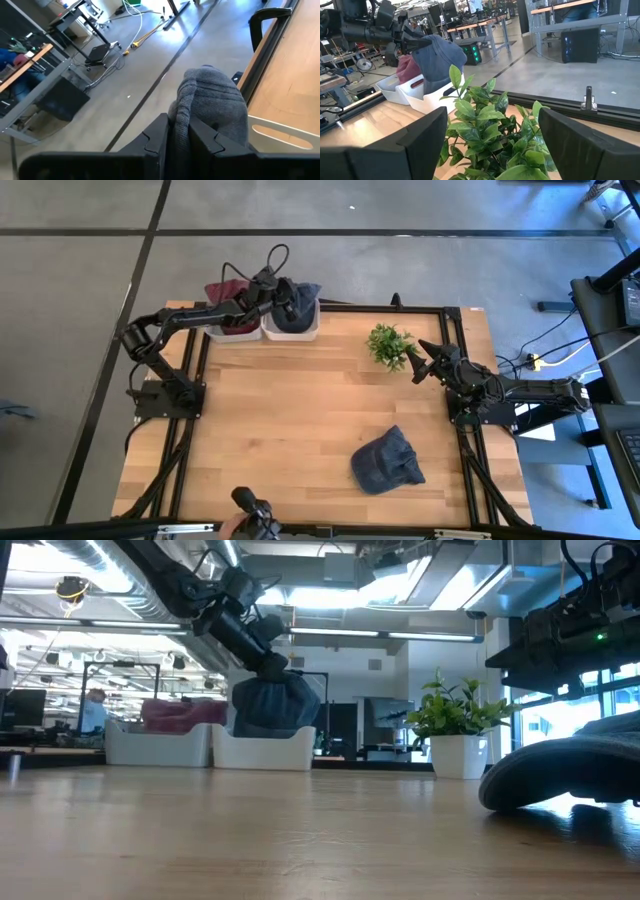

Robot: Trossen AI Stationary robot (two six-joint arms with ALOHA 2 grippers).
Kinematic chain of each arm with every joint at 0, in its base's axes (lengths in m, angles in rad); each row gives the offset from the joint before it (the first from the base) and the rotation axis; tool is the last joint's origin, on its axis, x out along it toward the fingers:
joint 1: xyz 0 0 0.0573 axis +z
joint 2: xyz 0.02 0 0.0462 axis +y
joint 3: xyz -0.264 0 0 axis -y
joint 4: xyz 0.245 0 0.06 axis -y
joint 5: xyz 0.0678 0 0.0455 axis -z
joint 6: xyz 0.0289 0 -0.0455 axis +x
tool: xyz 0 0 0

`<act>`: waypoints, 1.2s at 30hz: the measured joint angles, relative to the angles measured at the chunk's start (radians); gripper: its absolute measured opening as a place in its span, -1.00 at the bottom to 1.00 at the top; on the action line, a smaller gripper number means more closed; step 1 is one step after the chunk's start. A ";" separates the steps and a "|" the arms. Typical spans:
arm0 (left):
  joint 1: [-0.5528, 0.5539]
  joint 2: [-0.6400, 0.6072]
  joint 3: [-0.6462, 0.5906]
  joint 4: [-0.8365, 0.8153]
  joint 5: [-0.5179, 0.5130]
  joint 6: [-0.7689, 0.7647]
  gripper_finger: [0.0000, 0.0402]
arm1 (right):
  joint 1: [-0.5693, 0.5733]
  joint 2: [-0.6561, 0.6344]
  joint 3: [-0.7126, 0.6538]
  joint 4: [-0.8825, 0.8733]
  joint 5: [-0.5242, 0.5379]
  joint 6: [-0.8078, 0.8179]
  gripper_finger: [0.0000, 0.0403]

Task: Pick & Place hat
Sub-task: Put the left black cap into the white bin, then put the black cap into the white bin

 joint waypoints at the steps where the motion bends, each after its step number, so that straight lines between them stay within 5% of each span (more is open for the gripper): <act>1: 0.000 0.000 0.000 0.000 0.000 0.000 -0.72 | 0.000 0.000 0.000 0.000 0.000 0.000 0.56; 18: -0.029 -0.004 0.000 0.013 -0.150 0.083 -0.23 | 0.000 0.000 0.000 0.000 0.000 0.003 0.56; 26: -0.155 -0.067 0.000 0.003 -0.206 -0.119 -0.20 | 0.000 -0.001 0.000 0.097 -0.097 0.129 0.56; 31: -0.279 -0.134 0.000 0.007 0.001 -0.382 -0.20 | 0.000 0.000 0.000 0.191 -0.324 0.056 0.56; 36: -0.415 -0.149 0.000 0.008 0.272 -0.548 -0.21 | 0.000 0.000 0.000 0.208 -0.410 0.109 0.56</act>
